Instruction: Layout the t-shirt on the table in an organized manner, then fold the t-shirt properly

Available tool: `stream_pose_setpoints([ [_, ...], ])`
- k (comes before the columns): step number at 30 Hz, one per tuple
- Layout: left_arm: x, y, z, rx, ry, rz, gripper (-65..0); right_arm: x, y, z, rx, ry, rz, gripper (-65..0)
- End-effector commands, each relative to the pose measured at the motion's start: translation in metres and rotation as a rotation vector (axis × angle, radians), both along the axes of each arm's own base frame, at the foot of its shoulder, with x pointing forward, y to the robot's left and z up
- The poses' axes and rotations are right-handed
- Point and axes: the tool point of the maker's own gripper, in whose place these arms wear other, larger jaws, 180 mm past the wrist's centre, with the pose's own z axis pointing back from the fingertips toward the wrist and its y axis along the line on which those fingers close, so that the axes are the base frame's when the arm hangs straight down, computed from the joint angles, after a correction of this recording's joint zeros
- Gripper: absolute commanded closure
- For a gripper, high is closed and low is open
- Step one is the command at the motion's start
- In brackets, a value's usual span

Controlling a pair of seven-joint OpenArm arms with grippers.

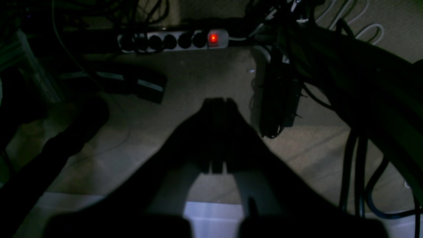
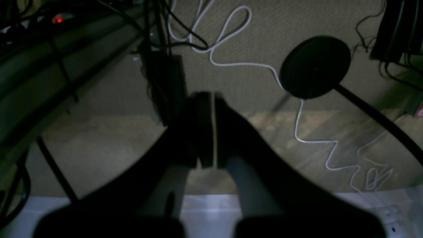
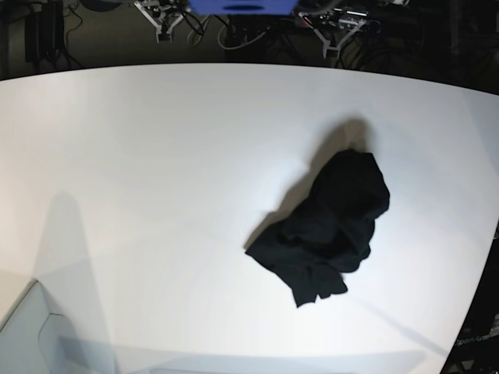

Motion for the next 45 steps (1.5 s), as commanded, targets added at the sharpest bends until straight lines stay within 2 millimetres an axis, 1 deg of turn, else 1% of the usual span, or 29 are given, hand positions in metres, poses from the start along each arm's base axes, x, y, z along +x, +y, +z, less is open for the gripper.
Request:
stream_pose_setpoints([
  [1, 0.001, 0.002, 0.000, 0.010, -0.007, -0.006, 0.0, -0.005, -0.004, 0.000, 0.006, 0.006, -0.009, 0.0],
  [7, 0.001, 0.001, 0.000, 0.007, -0.007, -0.006, 0.0, 0.001, -0.006, 0.000, 0.003, -0.010, -0.011, 0.0],
  [11, 0.001, 0.000, 0.000, 0.005, -0.007, -0.006, 0.0, 0.002, -0.004, 0.000, 0.006, -0.013, -0.009, 0.0],
  [15, 0.001, -0.002, 0.000, 0.002, -0.007, -0.006, 0.0, 0.005, -0.008, 0.001, -0.001, -0.019, 0.000, 0.0],
  [16, 0.001, -0.002, 0.000, 0.002, -0.007, -0.006, 0.0, 0.013, -0.007, 0.001, 0.001, -0.030, 0.000, 0.0],
  [18, 0.001, -0.002, 0.000, 0.002, -0.005, -0.006, 0.0, 0.021, -0.006, 0.000, 0.003, -0.033, -0.001, 0.0],
  [21, 0.001, -0.002, 0.000, 0.002, -0.005, -0.006, 0.0, 0.023, -0.001, 0.000, 0.010, -0.036, -0.003, 0.0],
  [23, 0.001, -0.001, 0.000, 0.004, -0.005, -0.006, 0.0, 0.023, 0.009, 0.000, 0.025, -0.037, -0.003, 0.0],
  [25, 0.001, -0.002, 0.000, 0.002, -0.005, -0.006, 0.0, 0.026, 0.010, 0.000, 0.027, -0.042, -0.003, 0.0],
  [28, 0.001, -0.003, 0.000, 0.001, -0.005, -0.006, 0.0, 0.037, 0.011, 0.001, 0.028, -0.057, -0.002, 0.0],
  [30, 0.001, -0.004, 0.000, -0.001, -0.005, -0.006, 0.0, 0.039, 0.011, 0.001, 0.028, -0.060, -0.002, 0.0],
  [36, 0.002, -0.005, 0.000, -0.002, -0.007, -0.006, 0.0, 0.042, 0.006, 0.001, 0.020, -0.073, -0.005, 0.0],
  [40, 0.002, -0.005, 0.000, -0.003, -0.007, -0.003, 0.0, 0.042, 0.006, 0.001, 0.021, -0.074, -0.008, 0.0],
  [42, 0.002, -0.005, 0.000, -0.003, -0.007, -0.001, 0.0, 0.036, 0.009, 0.001, 0.025, -0.063, -0.006, 0.0],
  [45, 0.002, -0.005, 0.000, -0.003, -0.007, 0.005, 0.0, 0.033, 0.008, 0.001, 0.023, -0.059, -0.004, 0.0],
])
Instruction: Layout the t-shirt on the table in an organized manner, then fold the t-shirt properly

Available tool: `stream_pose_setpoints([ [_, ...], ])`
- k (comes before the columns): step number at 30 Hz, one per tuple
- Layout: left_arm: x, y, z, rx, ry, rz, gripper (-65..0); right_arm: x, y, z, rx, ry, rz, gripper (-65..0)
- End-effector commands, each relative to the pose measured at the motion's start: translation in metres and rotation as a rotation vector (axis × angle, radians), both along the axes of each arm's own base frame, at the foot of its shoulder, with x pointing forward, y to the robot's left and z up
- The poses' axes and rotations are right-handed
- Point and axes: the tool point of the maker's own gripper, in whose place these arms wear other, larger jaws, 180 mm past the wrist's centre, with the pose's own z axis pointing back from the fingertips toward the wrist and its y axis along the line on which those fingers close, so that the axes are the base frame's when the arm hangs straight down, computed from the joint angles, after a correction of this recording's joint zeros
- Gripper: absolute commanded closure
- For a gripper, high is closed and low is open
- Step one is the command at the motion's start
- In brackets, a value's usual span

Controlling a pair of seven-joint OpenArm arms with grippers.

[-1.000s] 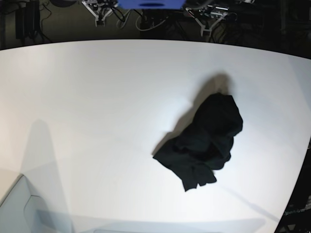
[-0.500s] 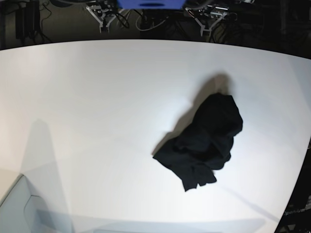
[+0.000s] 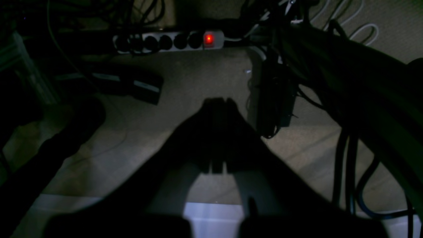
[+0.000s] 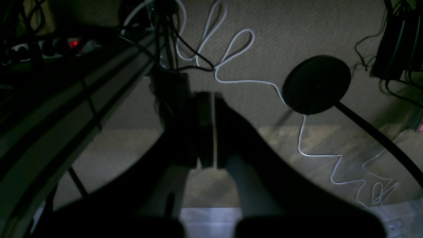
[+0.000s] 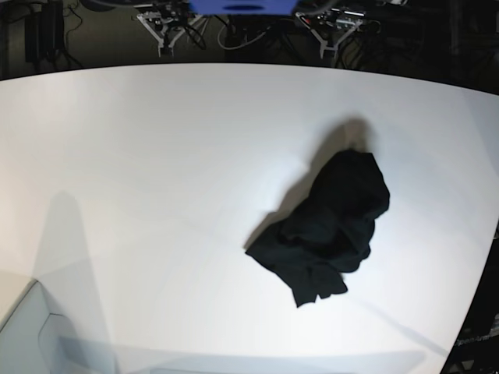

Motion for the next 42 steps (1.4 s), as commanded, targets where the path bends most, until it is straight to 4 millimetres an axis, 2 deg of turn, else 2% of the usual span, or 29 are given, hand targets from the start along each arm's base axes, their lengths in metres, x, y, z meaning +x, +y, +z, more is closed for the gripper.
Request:
stream_pose_setpoints([
  [1, 0.002, 0.002, 0.000, 0.008, -0.007, 0.003, 0.0, -0.008, 0.001, 0.000, 0.008, 0.008, 0.001, 0.0],
  [15, 0.002, 0.005, 0.001, 0.012, -0.013, 0.003, 0.0, -0.047, -0.002, 0.000, 0.003, 0.064, 0.006, 0.0],
  [17, -0.009, 0.008, 0.000, 0.016, 0.001, 0.002, 0.0, -0.058, -0.012, 0.000, -0.012, 0.081, 0.008, 0.0],
  [19, -0.008, 0.012, 0.002, 0.021, -0.025, -0.001, 0.0, -0.073, -0.019, 0.001, -0.020, 0.097, 0.010, 0.0],
  [20, -0.015, 0.021, 0.003, 0.034, -0.026, -0.004, 0.0, -0.076, -0.022, 0.002, -0.025, 0.091, 0.012, 0.0],
  [26, -0.034, 0.039, 0.018, 0.054, -0.097, -0.029, 0.0, -0.094, -0.035, 0.017, -0.049, 0.000, 0.016, 0.0],
  [29, -0.040, 0.047, 0.030, 0.061, -0.142, -0.047, 0.0, -0.091, -0.036, 0.034, -0.056, -0.080, 0.025, 0.0],
  [33, -0.040, 0.052, 0.054, 0.066, -0.219, -0.079, 0.0, -0.072, -0.037, 0.072, -0.063, -0.227, 0.046, 0.0],
  [38, -0.019, 0.049, 0.099, 0.050, -0.370, -0.094, 0.0, -0.028, -0.052, 0.143, -0.113, -0.447, 0.034, 0.0],
  [42, 0.010, 0.066, 0.148, 0.054, -0.519, 0.000, 0.0, 0.009, -0.049, 0.199, -0.123, -0.610, 0.041, 0.0],
])
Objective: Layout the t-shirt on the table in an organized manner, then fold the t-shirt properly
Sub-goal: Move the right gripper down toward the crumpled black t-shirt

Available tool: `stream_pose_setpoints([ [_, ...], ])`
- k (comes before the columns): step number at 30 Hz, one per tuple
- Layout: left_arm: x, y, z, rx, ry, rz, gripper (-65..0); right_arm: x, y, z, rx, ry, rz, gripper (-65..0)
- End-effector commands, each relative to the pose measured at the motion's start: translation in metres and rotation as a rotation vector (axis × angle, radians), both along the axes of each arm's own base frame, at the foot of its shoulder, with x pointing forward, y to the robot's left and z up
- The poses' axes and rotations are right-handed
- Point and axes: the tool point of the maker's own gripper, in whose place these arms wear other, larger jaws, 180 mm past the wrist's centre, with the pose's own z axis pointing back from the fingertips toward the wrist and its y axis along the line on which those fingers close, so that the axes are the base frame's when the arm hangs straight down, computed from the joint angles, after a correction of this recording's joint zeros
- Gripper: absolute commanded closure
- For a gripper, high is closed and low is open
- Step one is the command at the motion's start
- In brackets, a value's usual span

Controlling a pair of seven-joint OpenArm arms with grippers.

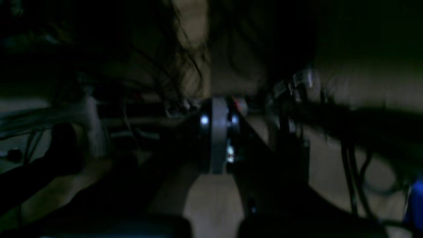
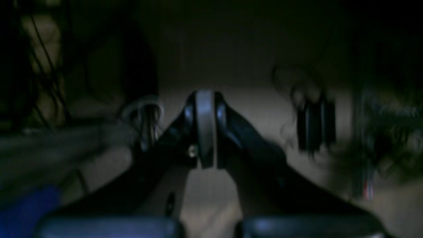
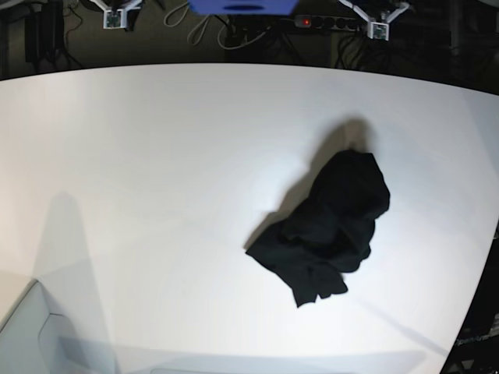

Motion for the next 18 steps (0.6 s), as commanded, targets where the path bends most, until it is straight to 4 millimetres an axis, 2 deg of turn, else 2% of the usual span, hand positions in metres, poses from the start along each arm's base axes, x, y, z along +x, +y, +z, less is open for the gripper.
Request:
stream_pose_setpoints([
  [1, 0.009, 0.005, 0.016, 0.009, -0.057, 0.003, 0.0, 0.006, 0.002, 0.016, 0.000, -0.051, 0.003, 0.0],
  [7, 0.047, 0.016, 0.077, 0.030, -0.236, 0.028, 0.0, 0.060, 0.014, 0.089, 0.009, -0.279, 0.007, 0.0],
  [11, 0.064, 0.011, 0.113, 0.029, -0.330, 0.011, 0.0, 0.095, 0.039, 0.135, 0.061, -0.430, 0.045, 0.0],
  [14, 0.076, 0.003, 0.137, 0.014, -0.394, 0.001, 0.0, 0.115, 0.061, 0.155, 0.114, -0.510, 0.077, 0.0],
  [18, 0.093, -0.005, 0.171, -0.077, -0.493, 0.046, 0.0, 0.137, 0.101, 0.165, 0.216, -0.558, 0.136, 0.0],
])
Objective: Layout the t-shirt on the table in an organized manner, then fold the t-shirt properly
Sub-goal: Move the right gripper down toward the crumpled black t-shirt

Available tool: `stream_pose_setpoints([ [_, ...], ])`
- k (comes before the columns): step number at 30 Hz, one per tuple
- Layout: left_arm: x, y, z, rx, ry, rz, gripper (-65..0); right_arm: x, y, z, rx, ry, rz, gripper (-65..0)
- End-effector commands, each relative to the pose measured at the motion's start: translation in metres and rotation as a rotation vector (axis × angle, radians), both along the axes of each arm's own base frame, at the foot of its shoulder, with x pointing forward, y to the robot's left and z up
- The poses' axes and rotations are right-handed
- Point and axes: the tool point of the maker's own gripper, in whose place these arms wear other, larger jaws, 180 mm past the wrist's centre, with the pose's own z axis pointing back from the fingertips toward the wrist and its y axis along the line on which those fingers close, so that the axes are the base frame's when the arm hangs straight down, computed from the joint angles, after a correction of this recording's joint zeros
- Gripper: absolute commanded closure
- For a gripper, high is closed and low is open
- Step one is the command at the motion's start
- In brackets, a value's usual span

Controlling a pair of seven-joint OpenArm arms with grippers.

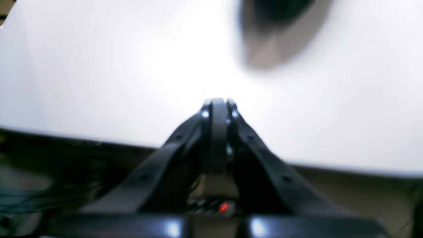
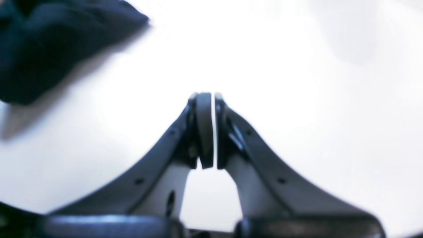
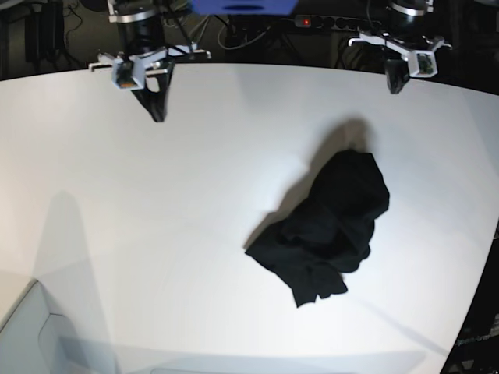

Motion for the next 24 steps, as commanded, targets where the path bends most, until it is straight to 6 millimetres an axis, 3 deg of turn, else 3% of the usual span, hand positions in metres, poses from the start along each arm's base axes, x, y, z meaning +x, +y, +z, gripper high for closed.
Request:
stream_pose_setpoints([
  [1, 0.004, 0.001, 0.014, -0.005, -0.046, 0.000, 0.0, 0.007, 0.013, 0.012, 0.030, -0.038, 0.024, 0.0],
  [5, 0.013, -0.002, 0.029, -0.047, -0.091, 0.003, 0.0, 0.029, 0.069, 0.023, 0.113, -0.036, 0.161, -3.2],
  [10, 0.015, 0.000, 0.031, -0.043, -0.096, -0.002, 0.0, 0.050, 0.129, 0.046, 0.152, -0.051, 0.333, -3.4],
  [14, 0.016, 0.020, 0.037, 0.000, -0.111, 0.040, -0.1, 0.063, 0.161, 0.057, 0.150, -0.064, 0.425, -3.4],
  [17, 0.016, 0.029, 0.039, 0.020, -0.116, 0.055, -0.2, 0.077, 0.175, 0.049, 0.144, -0.051, 0.443, -3.5],
  [20, 0.017, 0.038, 0.043, 0.040, -0.125, 0.070, -5.8, 0.086, 0.200, 0.047, 0.173, -0.048, 0.521, -7.7],
  [24, 0.017, 0.041, 0.045, 0.048, -0.129, 0.075, -16.5, 0.100, 0.222, 0.051, 0.238, -0.053, 0.633, -17.7],
])
